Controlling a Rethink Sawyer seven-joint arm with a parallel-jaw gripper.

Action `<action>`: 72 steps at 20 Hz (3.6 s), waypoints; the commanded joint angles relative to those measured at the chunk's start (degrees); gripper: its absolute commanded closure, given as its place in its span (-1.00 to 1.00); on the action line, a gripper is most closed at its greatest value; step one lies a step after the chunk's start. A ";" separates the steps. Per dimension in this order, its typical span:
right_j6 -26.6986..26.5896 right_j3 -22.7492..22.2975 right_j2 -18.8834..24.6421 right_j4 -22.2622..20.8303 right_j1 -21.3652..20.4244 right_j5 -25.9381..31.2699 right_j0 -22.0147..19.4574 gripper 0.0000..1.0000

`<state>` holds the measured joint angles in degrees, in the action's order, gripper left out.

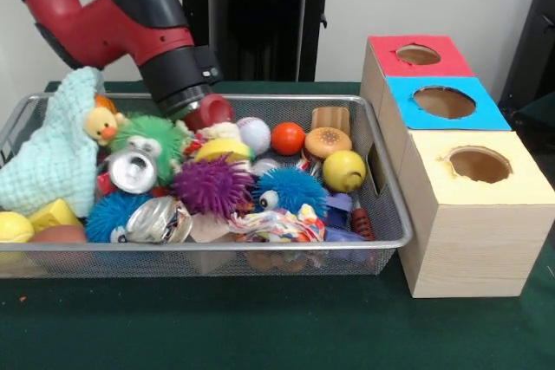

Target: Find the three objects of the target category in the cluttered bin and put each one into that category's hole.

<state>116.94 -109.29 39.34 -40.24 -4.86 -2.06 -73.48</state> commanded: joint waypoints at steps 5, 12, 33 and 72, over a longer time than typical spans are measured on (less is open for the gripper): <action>-10.41 -2.46 9.58 5.78 20.65 23.53 0.51 -1.00; -1.80 -4.75 7.41 4.53 17.01 14.28 5.16 -1.00; -1.56 -11.53 -48.44 27.34 -27.38 -3.65 58.34 -1.00; 0.44 -11.34 -43.07 10.25 -49.31 10.48 48.47 -1.00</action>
<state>116.95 -126.82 0.20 -25.33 -46.74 9.11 -25.26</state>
